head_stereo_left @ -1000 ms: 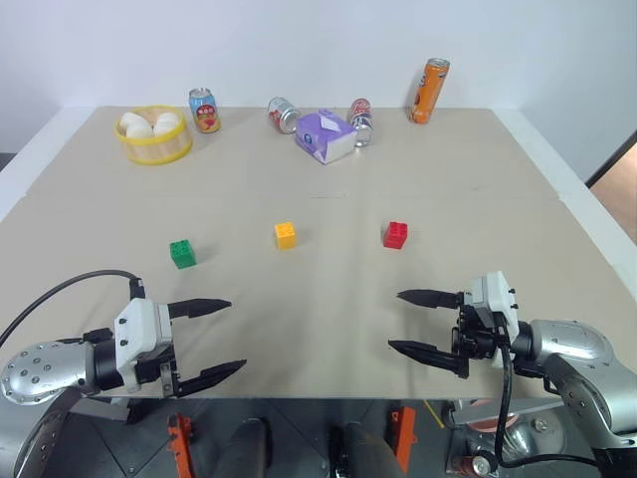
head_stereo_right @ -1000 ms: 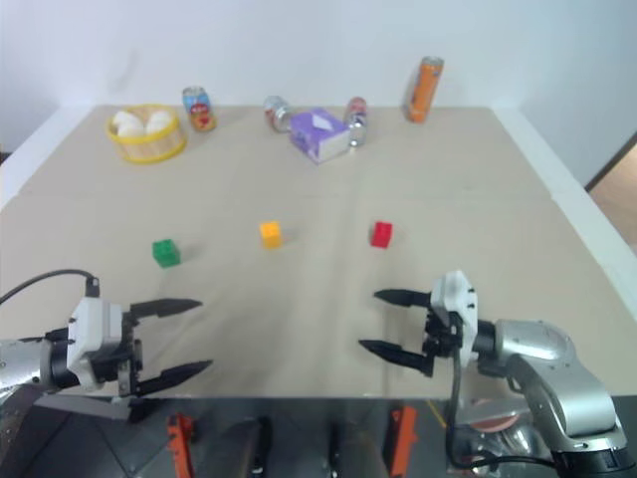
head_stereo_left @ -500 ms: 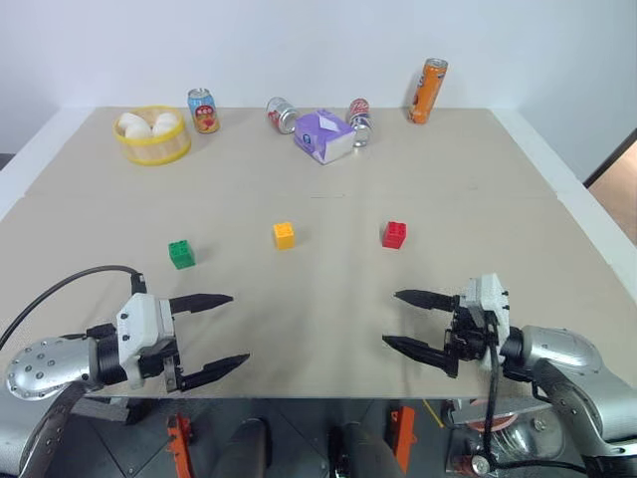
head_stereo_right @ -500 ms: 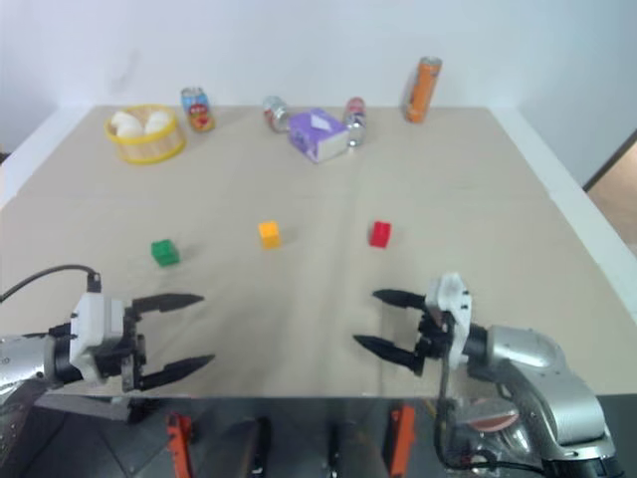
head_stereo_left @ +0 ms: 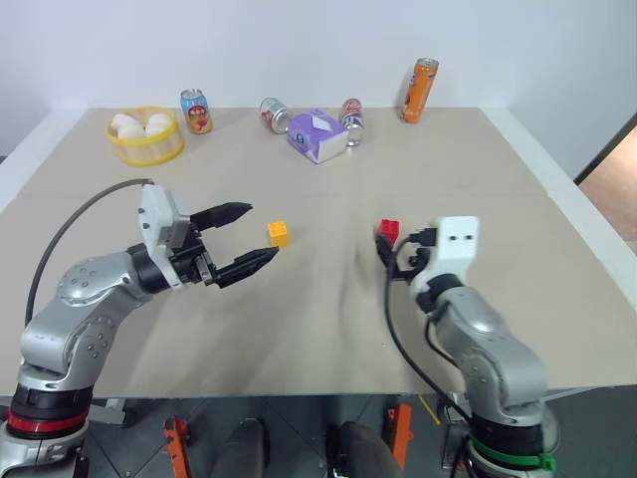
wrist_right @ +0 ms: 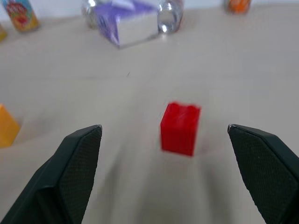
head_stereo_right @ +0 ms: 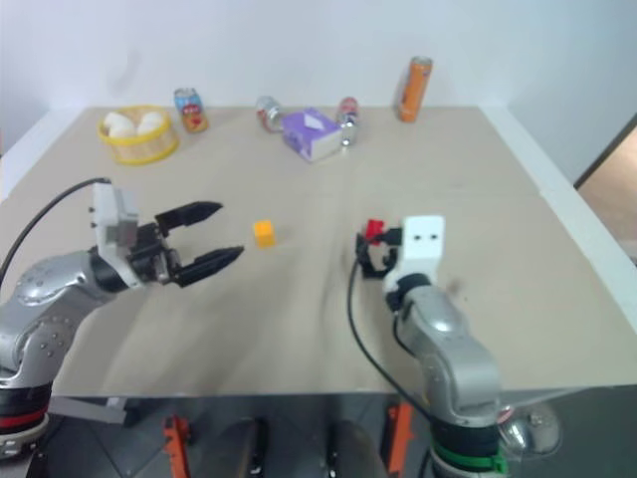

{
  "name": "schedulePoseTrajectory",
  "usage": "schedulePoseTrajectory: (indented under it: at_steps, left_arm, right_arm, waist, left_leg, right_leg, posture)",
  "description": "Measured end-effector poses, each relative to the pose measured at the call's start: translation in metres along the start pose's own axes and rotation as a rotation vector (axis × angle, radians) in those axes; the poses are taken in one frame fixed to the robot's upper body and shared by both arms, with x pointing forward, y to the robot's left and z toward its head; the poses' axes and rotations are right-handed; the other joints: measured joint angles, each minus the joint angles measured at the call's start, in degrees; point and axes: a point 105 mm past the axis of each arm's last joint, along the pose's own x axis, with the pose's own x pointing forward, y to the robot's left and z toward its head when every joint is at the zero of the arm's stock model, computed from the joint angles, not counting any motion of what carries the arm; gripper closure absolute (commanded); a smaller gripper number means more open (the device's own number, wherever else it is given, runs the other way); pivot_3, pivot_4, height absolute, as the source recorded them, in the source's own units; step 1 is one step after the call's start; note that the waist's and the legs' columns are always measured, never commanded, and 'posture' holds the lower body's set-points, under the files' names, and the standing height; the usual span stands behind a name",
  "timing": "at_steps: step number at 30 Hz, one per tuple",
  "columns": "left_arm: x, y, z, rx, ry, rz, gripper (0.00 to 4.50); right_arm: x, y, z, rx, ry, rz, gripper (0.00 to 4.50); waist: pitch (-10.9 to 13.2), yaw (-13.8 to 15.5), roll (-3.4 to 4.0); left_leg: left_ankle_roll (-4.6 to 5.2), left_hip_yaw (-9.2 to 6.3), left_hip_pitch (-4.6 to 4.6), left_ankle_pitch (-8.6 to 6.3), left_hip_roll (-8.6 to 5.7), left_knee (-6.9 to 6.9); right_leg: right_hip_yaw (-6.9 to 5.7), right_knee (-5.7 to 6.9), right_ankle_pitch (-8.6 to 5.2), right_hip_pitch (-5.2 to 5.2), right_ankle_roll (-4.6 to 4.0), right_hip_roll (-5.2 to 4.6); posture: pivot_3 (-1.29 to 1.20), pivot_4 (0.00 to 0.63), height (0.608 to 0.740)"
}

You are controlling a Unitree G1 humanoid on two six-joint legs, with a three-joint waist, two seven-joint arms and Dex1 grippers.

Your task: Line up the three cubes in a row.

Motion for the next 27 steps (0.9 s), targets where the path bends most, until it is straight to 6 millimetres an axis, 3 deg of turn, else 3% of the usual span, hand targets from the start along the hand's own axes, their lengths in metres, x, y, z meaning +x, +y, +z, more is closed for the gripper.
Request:
schedulePoseTrajectory:
  at_steps: [5,10,16,23,27]
  left_arm:
    - [0.009,-0.005,-0.01,-0.004,0.021,-0.055,0.0]
    - [0.013,-0.006,-0.009,0.004,0.02,-0.066,0.0]
    - [0.013,-0.007,-0.01,0.006,0.021,-0.071,0.0]
    - [0.013,-0.008,-0.012,0.015,0.034,-0.073,0.0]
    - [0.015,-0.007,-0.012,0.018,0.027,-0.059,0.0]
  right_arm:
    - [0.026,0.0,-0.003,0.001,0.03,-0.1,0.04]
    - [0.038,-0.011,-0.015,-0.022,0.064,-0.179,0.04]
    - [0.051,-0.005,-0.033,0.008,0.105,-0.203,0.04]
    - [0.068,-0.003,-0.023,0.066,0.045,-0.234,0.04]
    - [0.07,-0.003,-0.022,0.06,0.035,-0.24,1.05]
  waist:
    - [0.0,-0.04,0.0]
    - [-0.01,-0.18,-0.01]
    - [-0.01,-0.59,-0.01]
    - [-0.01,-0.94,-0.02]
    - [-0.01,-1.35,-0.02]
  left_leg:
    - [0.01,0.1,-0.02,0.0,0.02,0.01]
    - [0.04,0.32,-0.15,-0.01,0.02,0.01]
    - [0.07,0.52,-0.22,0.0,0.07,0.01]
    - [0.18,0.61,-0.23,0.07,0.1,0.08]
    - [0.18,0.7,-0.23,0.07,0.09,0.07]
  right_leg:
    - [0.18,0.02,0.04,-0.04,0.02,0.06]
    - [0.43,0.04,0.12,-0.26,0.1,0.08]
    - [0.66,0.09,0.28,-0.47,0.12,0.17]
    - [0.79,0.09,0.46,-0.5,0.15,0.21]
    - [0.92,0.09,0.47,-0.52,0.17,0.21]
  posture:
    - [0.0,0.15,0.74]
    - [0.0,0.15,0.74]
    - [0.0,0.15,0.74]
    - [0.0,0.15,0.74]
    - [0.0,0.15,0.74]
